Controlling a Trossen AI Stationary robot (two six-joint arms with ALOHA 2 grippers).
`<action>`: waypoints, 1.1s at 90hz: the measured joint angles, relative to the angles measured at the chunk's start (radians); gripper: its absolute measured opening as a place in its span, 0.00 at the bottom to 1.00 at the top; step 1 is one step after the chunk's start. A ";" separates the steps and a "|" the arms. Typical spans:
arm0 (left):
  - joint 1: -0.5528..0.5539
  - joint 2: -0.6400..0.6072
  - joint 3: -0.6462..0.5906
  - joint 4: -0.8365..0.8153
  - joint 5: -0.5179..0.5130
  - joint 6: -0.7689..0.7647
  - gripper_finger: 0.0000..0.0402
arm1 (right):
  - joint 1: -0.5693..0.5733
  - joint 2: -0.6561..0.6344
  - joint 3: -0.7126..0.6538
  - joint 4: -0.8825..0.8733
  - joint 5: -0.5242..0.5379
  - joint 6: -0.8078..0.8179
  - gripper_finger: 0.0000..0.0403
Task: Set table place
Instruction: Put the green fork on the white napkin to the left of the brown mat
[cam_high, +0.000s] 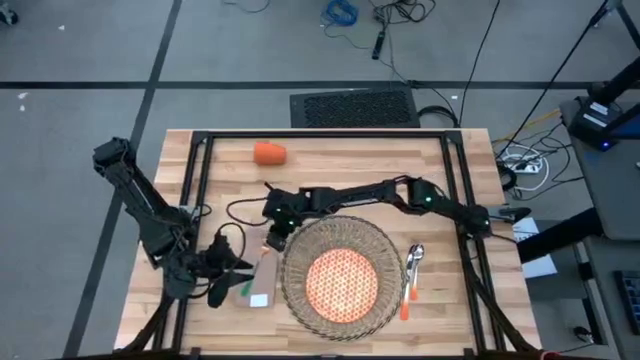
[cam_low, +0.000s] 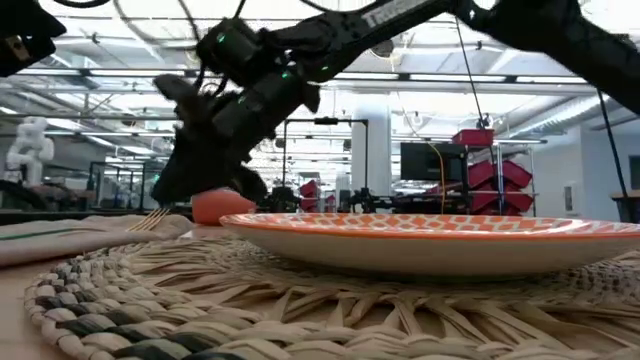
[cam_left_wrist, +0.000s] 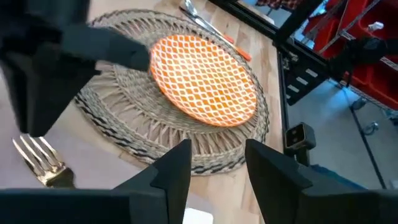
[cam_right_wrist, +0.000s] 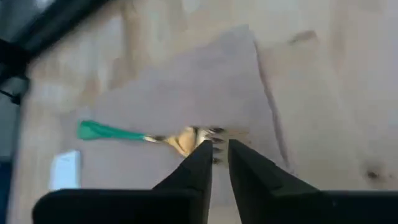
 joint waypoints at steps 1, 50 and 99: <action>0.000 0.000 0.000 0.000 0.003 0.000 0.34 | -0.001 0.007 0.011 -0.011 -0.003 -0.003 0.12; -0.050 0.000 0.000 -0.003 -0.017 -0.001 0.34 | -0.018 0.084 0.133 -0.077 -0.090 -0.134 0.01; -0.050 0.000 0.000 -0.003 -0.035 -0.006 0.34 | -0.023 0.083 0.133 -0.027 -0.089 -0.146 0.00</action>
